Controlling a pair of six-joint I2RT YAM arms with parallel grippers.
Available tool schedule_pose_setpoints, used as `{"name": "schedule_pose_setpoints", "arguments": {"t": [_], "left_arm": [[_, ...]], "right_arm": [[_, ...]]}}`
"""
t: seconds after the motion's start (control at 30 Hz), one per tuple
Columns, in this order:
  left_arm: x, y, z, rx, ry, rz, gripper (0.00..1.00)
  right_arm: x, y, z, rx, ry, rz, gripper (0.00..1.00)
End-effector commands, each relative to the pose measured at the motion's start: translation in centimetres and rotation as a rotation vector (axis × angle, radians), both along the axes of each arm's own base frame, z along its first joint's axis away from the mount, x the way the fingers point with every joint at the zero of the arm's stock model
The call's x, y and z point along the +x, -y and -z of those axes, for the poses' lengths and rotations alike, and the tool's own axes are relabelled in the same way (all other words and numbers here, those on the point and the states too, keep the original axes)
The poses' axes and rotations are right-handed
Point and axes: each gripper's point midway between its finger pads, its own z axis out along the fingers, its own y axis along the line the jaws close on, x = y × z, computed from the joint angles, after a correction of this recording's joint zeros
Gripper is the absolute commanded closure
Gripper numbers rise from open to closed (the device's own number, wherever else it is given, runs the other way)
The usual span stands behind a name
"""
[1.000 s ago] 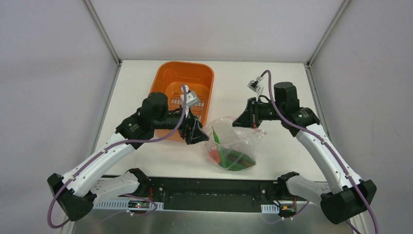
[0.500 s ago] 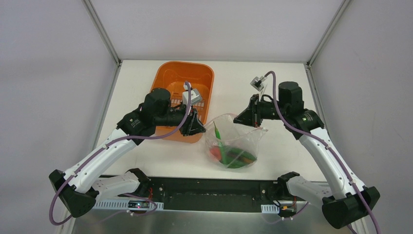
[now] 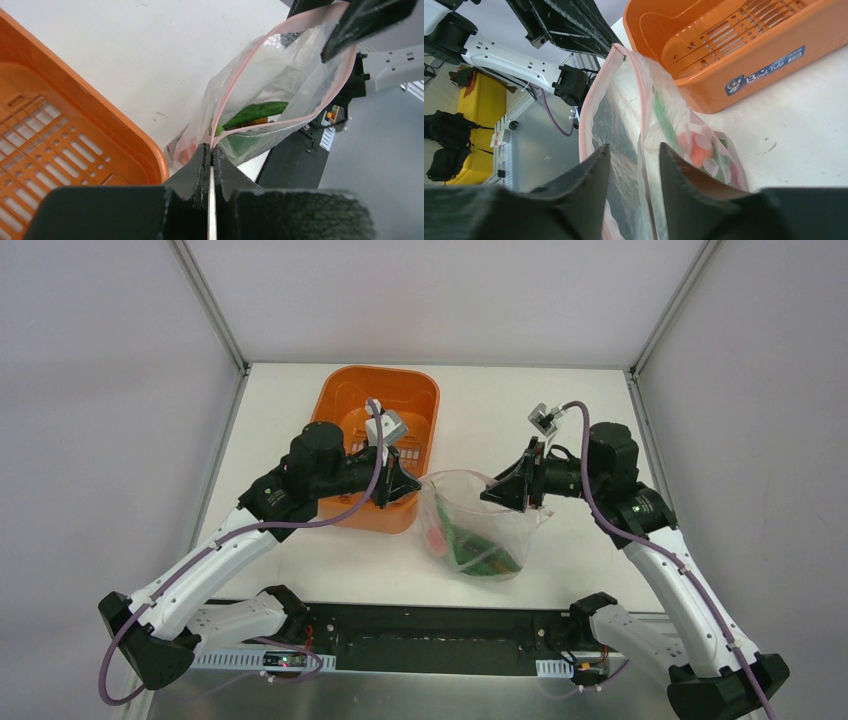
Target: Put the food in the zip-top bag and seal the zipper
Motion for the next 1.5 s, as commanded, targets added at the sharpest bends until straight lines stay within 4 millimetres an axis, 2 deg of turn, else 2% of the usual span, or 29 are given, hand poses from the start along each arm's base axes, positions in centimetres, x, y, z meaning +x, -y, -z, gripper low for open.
{"name": "schedule_pose_setpoints", "arguments": {"t": [0.0,0.13,0.23,0.4,0.5,0.67,0.73,0.87,0.93,1.03,1.13,1.23,1.3,1.37,1.47], "left_arm": [[1.5,-0.2,-2.9,-0.098,0.067,-0.104,1.00],[3.2,-1.0,-1.7,-0.077,0.007,-0.230,1.00],[4.1,-1.4,-1.1,-0.102,-0.025,-0.288,1.00],[5.0,-2.9,-0.5,-0.121,-0.047,-0.353,1.00],[5.1,-3.2,-0.2,-0.128,-0.059,-0.352,1.00],[5.3,-3.2,0.0,-0.138,-0.065,-0.357,1.00],[5.4,-3.1,0.1,-0.138,-0.067,-0.355,1.00],[5.4,-3.2,0.2,-0.133,-0.071,-0.357,1.00],[5.3,-3.4,0.2,-0.132,-0.068,-0.360,1.00],[5.1,-3.7,0.3,-0.124,-0.066,-0.359,1.00],[4.8,-3.9,0.4,-0.119,-0.063,-0.355,1.00],[4.8,-4.0,0.6,-0.112,-0.064,-0.356,1.00],[4.6,-4.1,0.7,-0.110,-0.063,-0.353,1.00],[4.6,-4.1,0.7,-0.111,-0.061,-0.352,1.00],[4.4,-4.2,0.7,-0.112,-0.060,-0.350,1.00]], "right_arm": [[-0.5,0.1,-3.2,0.064,0.053,0.015,0.49],[-0.9,1.2,-5.3,0.094,0.123,0.100,0.27],[-1.2,2.3,-5.9,0.107,0.184,0.176,0.17],[-0.9,4.9,-4.7,0.081,0.198,0.362,0.14],[-0.9,6.0,-2.9,0.077,0.167,0.443,0.13],[-2.1,5.8,-0.6,0.141,0.097,0.438,0.13],[-2.3,5.5,-0.1,0.162,0.089,0.415,0.16],[-3.0,4.3,-0.1,0.193,0.091,0.325,0.30],[-2.5,4.1,0.1,0.203,0.087,0.329,0.38],[-1.8,4.0,0.1,0.219,0.104,0.338,0.45],[-1.2,3.9,0.2,0.225,0.140,0.343,0.64],[-1.1,3.8,0.1,0.222,0.161,0.334,0.72],[-0.6,3.9,-0.4,0.240,0.188,0.353,0.71],[0.0,4.2,-0.3,0.243,0.194,0.391,0.63],[0.6,4.8,-0.1,0.234,0.221,0.437,0.62]]}}
